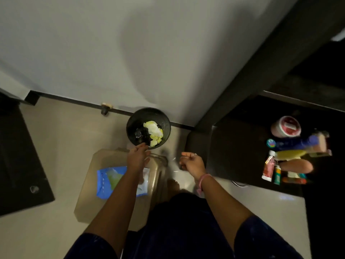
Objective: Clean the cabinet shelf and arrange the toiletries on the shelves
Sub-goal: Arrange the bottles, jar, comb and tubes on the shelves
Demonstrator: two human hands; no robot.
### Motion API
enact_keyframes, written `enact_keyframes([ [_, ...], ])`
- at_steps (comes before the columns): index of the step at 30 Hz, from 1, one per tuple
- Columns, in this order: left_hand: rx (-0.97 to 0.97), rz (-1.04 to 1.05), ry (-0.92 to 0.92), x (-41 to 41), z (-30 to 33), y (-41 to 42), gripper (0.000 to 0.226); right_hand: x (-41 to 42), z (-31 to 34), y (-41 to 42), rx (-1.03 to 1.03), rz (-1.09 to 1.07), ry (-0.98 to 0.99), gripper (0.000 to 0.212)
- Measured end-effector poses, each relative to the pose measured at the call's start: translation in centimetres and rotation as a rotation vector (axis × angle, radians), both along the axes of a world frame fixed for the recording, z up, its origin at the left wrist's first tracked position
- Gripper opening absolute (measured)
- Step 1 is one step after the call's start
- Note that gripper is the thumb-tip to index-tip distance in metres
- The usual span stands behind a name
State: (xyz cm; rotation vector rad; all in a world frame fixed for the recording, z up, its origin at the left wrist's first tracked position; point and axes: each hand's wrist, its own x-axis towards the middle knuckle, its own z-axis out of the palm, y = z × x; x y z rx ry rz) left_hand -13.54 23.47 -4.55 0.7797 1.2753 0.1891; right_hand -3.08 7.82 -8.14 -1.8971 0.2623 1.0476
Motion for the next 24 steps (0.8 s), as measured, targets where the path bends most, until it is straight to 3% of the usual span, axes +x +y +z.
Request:
enact_keyframes([
  [11,-0.041,-0.289,-0.114,1.4,3.9,-11.3,0.011,-2.1,5.4,-11.3,0.14,-0.383,-0.02,0.024],
  [16,-0.039,-0.437,-0.11,3.5,4.6,-15.7,0.022,-0.6,6.3,-16.5,0.168,-0.582,-0.045,0.024],
  [22,-0.059,-0.602,-0.099,7.5,4.8,-20.1,0.018,2.2,8.6,-21.9,0.194,-0.775,-0.176,0.016],
  [24,0.032,-0.686,-0.065,9.7,5.2,-22.1,0.023,4.0,9.2,-23.9,0.171,-0.825,-0.276,0.014],
])
